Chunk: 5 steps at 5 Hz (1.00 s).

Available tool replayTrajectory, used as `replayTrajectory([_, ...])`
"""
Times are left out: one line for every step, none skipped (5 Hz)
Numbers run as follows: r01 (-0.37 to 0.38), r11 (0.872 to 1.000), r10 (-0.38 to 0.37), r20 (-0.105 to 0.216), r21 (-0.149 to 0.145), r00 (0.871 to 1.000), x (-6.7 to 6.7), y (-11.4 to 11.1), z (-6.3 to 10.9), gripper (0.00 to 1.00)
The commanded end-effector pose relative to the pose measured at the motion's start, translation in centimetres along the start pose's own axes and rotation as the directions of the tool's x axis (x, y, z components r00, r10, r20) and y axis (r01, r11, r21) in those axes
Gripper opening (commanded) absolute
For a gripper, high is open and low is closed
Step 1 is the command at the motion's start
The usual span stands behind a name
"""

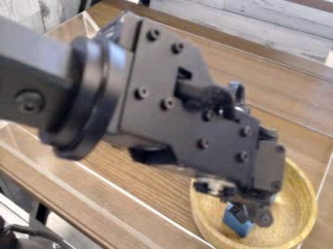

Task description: Put the blue block in the brown bowl

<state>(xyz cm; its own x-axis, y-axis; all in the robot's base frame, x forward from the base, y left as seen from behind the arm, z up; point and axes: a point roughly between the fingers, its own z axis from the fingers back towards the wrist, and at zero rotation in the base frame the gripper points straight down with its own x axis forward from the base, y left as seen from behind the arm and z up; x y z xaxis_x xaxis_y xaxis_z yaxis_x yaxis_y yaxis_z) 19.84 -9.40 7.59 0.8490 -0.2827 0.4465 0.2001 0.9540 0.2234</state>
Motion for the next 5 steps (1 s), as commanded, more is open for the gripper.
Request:
replayTrajectory([-0.025, 1.0, 0.025, 0.022, 0.0, 0.999, 0.8, 0.3, -0.2, 1.0])
replayTrajectory([-0.036, 0.999, 0.036, 0.023, 0.002, 0.999, 0.9, 0.5, -0.7, 1.0])
replayTrajectory([-0.048, 0.999, 0.048, 0.022, 0.003, 0.999, 1.1, 0.7, -1.1, 1.0])
replayTrajectory([-0.063, 0.998, 0.062, 0.022, 0.001, 0.998, 1.2, 1.0, -1.3, 1.0])
replayTrajectory([-0.078, 0.997, 0.078, 0.022, 0.002, 0.997, 1.4, 1.2, -1.2, 0.0])
